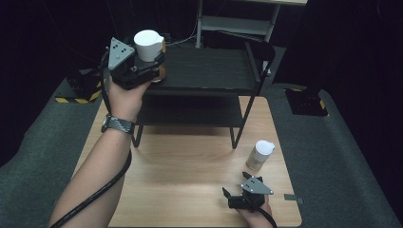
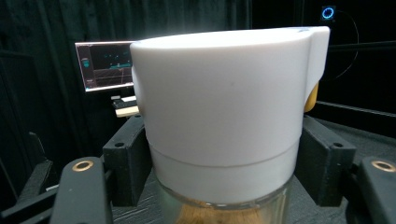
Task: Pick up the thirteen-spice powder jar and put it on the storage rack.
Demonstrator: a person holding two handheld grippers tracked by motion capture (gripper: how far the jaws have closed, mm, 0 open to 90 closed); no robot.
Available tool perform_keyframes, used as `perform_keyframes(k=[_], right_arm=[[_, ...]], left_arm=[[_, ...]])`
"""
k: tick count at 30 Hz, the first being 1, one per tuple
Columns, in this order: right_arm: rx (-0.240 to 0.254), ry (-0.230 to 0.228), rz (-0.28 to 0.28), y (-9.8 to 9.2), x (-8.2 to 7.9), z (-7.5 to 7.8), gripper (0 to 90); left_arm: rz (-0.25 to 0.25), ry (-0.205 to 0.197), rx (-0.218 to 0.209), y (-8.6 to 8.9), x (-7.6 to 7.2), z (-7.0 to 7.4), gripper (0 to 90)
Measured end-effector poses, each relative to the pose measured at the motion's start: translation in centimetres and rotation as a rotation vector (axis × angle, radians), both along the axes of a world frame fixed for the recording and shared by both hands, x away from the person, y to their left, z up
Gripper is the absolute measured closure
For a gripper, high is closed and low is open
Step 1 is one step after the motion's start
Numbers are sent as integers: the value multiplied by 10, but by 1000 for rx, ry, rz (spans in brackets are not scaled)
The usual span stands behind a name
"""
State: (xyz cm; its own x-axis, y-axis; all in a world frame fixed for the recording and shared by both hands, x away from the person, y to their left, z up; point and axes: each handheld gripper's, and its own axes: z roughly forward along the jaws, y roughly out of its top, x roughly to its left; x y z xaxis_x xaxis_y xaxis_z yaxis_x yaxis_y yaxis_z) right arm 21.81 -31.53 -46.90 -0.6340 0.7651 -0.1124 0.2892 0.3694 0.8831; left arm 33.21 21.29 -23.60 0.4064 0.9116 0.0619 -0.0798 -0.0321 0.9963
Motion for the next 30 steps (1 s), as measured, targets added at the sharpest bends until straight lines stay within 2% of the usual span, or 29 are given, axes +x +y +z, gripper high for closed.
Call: perform_keyframes(k=[12, 18, 22, 24, 30], right_arm=[[2, -1, 1, 0, 0, 0, 18], [4, 2, 1, -1, 0, 0, 18], [5, 4, 2, -1, 1, 0, 18], [5, 2, 1, -1, 0, 0, 18], [1, 1, 2, 0, 0, 0, 18]], left_arm=[[-7, -17, 7, -2, 4, -5, 291], [-1, -2, -5, -1, 5, -5, 285], [3, 9, 4, -3, 6, -6, 266], [1, 9, -8, -2, 6, -6, 266], [2, 3, -8, -3, 3, -3, 263]])
